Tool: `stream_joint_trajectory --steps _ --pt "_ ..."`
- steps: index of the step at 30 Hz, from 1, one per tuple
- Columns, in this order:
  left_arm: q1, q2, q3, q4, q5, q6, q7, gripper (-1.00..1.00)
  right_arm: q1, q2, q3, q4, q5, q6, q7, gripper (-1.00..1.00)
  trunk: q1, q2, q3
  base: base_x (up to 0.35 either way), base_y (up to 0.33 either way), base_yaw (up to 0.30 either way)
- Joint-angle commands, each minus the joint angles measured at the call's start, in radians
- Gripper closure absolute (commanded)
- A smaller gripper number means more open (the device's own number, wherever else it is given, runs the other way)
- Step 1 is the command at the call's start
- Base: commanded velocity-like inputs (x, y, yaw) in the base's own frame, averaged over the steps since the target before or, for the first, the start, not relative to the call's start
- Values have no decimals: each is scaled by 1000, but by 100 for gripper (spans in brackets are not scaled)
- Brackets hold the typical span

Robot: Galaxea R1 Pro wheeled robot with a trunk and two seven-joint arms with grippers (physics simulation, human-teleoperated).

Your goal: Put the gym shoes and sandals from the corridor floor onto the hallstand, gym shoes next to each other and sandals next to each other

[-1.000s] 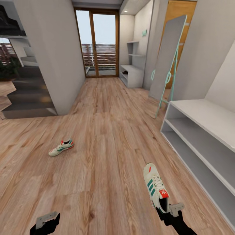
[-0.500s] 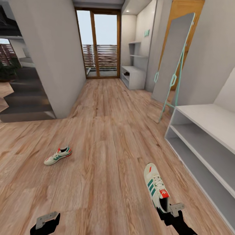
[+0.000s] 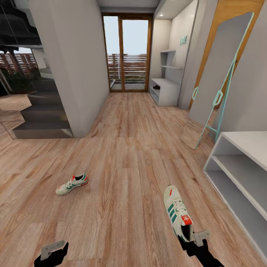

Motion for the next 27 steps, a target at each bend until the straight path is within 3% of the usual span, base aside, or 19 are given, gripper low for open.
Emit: stream_joint_trajectory --steps 1,15,27 --pt "-1 -1 9 1 -10 -4 -7 -100 0 0 3 0 -11 -2 7 100 0 0 0 338 0 191" --pt "-1 -1 9 0 -9 -4 -7 -100 0 0 3 0 -11 -2 7 100 0 0 17 338 0 190" --pt "-1 -1 9 1 -9 -4 -6 -100 0 0 3 0 -10 -2 7 100 0 0 18 339 0 12"
